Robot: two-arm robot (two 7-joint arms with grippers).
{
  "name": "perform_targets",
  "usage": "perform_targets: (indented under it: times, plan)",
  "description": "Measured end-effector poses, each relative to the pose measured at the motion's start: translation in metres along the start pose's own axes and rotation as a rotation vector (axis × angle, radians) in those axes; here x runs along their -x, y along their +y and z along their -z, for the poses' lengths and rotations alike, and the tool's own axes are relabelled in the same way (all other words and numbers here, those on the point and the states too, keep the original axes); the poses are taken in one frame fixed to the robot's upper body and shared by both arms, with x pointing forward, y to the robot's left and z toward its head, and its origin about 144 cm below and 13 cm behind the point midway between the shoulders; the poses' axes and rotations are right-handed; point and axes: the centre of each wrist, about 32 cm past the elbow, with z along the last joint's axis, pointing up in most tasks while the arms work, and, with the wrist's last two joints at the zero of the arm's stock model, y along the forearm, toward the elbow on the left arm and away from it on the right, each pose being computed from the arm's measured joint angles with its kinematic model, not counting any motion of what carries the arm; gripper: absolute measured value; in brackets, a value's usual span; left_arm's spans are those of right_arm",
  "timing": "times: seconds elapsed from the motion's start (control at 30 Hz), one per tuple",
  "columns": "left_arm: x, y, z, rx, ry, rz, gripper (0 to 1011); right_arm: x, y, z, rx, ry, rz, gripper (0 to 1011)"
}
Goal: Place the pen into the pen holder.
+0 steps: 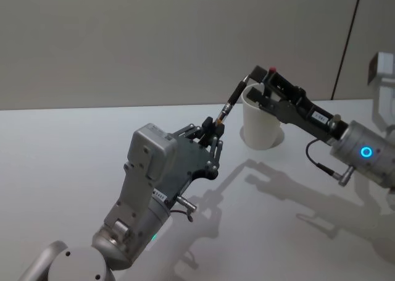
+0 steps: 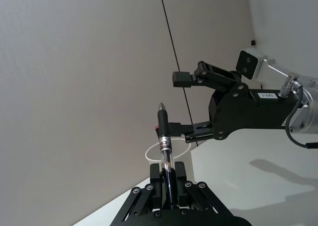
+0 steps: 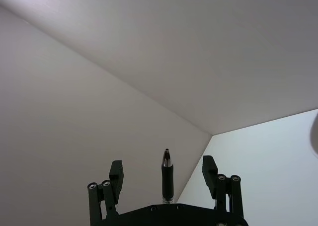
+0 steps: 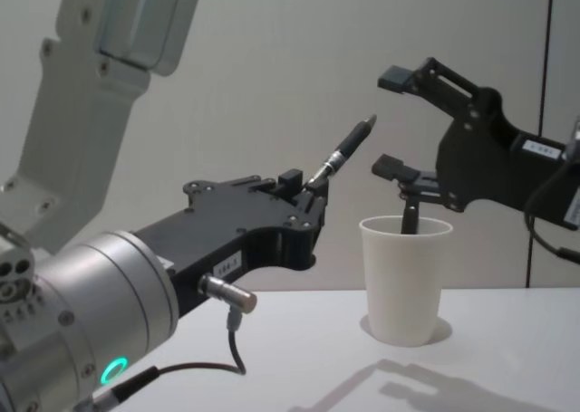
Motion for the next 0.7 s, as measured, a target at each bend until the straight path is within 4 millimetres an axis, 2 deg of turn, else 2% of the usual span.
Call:
perform_targets:
  times: [0.7]
  plan:
    - [0.000, -0.002, 0.001, -0.006, -0.006, 0.002, 171, 0.006, 0.021, 0.002, 0.056, -0.017, 0.001, 1002]
